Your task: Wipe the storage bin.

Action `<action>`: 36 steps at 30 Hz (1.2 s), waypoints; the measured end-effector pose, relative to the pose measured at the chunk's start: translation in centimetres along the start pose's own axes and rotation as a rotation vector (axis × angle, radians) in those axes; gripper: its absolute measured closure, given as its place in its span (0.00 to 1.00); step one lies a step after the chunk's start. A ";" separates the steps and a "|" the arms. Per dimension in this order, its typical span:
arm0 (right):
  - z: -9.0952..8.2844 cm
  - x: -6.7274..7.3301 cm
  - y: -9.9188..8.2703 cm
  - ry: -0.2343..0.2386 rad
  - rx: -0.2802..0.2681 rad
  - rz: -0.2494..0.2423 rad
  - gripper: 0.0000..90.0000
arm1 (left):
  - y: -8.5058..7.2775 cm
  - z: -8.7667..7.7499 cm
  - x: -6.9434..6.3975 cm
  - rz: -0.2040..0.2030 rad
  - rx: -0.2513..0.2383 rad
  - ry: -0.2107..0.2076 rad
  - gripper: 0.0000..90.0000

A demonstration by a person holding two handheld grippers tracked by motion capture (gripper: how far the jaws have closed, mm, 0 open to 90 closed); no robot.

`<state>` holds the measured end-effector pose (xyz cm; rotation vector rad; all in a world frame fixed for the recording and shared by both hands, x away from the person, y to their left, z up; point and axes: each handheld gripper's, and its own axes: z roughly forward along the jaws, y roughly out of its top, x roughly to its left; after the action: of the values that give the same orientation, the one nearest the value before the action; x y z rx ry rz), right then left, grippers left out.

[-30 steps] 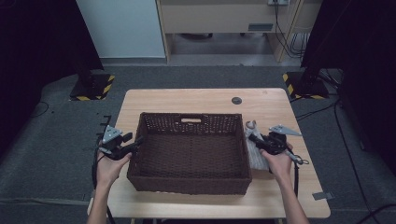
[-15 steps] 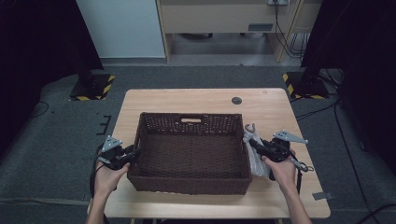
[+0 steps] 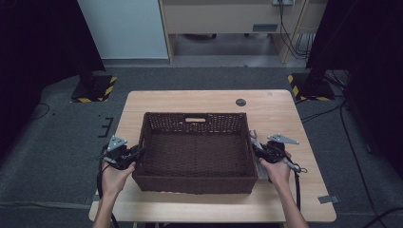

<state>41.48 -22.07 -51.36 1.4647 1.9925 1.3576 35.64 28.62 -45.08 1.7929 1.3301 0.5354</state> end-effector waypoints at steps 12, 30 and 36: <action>-1.9 -1.4 1.4 -0.025 -0.024 0.020 0.80 | 0.6 0.9 -0.1 -0.010 -0.004 0.002 0.76; -5.6 0.5 1.0 0.114 -0.083 0.039 0.81 | 0.9 1.4 -0.3 0.007 -0.008 0.016 0.76; -3.4 0.9 -0.3 0.059 0.029 -0.018 0.81 | 0.7 1.3 -0.2 0.001 -0.022 0.009 0.76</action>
<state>38.55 -22.98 -49.68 1.4319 2.0653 1.3850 36.92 27.86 -45.27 1.7754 1.3254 0.5571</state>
